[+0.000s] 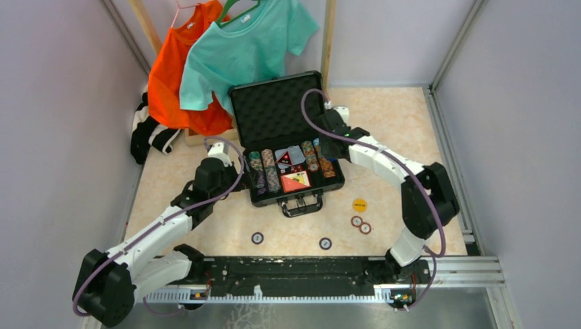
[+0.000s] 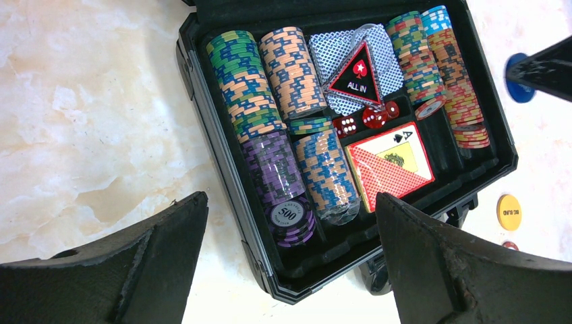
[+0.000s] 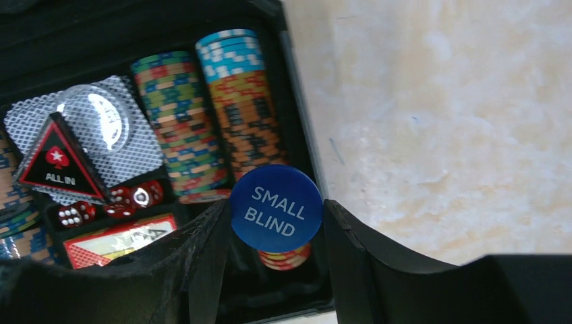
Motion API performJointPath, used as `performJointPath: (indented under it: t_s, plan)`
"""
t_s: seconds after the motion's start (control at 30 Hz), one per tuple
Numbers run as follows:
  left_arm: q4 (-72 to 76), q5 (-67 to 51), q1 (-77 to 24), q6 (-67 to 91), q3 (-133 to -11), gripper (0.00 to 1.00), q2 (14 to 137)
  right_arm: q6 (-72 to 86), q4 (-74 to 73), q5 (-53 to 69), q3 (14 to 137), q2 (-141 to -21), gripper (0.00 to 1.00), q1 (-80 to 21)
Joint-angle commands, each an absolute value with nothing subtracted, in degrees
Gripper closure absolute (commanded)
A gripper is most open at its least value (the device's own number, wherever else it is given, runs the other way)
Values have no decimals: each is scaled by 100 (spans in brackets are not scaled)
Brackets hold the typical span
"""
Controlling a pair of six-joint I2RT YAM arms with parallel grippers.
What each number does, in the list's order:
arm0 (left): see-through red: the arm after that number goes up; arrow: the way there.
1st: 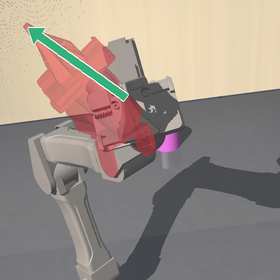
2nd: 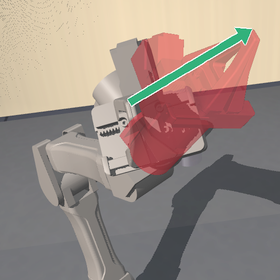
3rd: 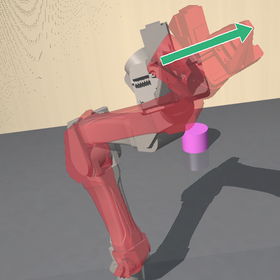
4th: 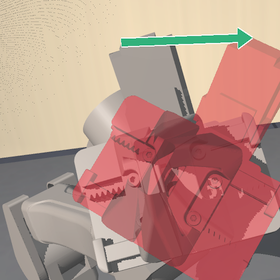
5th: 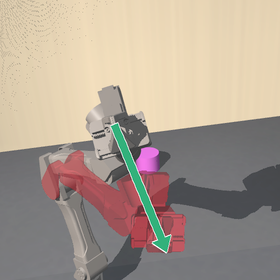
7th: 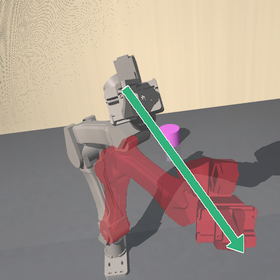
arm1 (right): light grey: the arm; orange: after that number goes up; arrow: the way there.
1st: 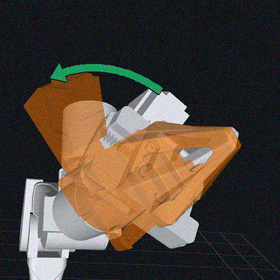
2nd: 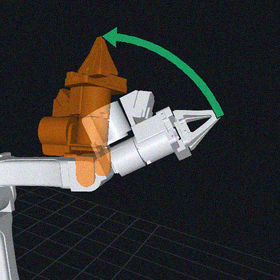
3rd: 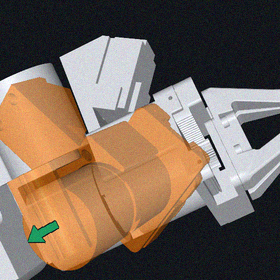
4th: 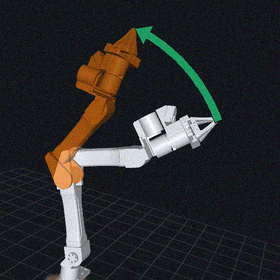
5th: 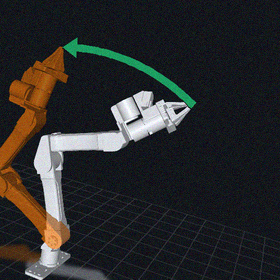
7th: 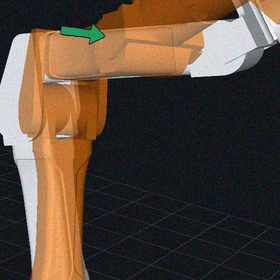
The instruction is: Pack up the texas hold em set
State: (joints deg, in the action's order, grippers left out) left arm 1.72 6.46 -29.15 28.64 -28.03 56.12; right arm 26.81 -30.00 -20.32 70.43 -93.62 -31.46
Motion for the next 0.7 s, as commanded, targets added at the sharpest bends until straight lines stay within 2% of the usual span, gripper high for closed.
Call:
performJointPath:
  t_s: [0.0,0.67]
  plan:
    - [277,639,-2905,2833,-2742,1,5555,2781,-2962,-2213,7648,-9838,48,-3528]
    - [241,758,-2901,2809,-2753,1,5568,2699,-3068,-1974,9293,-11321,47,-4285]
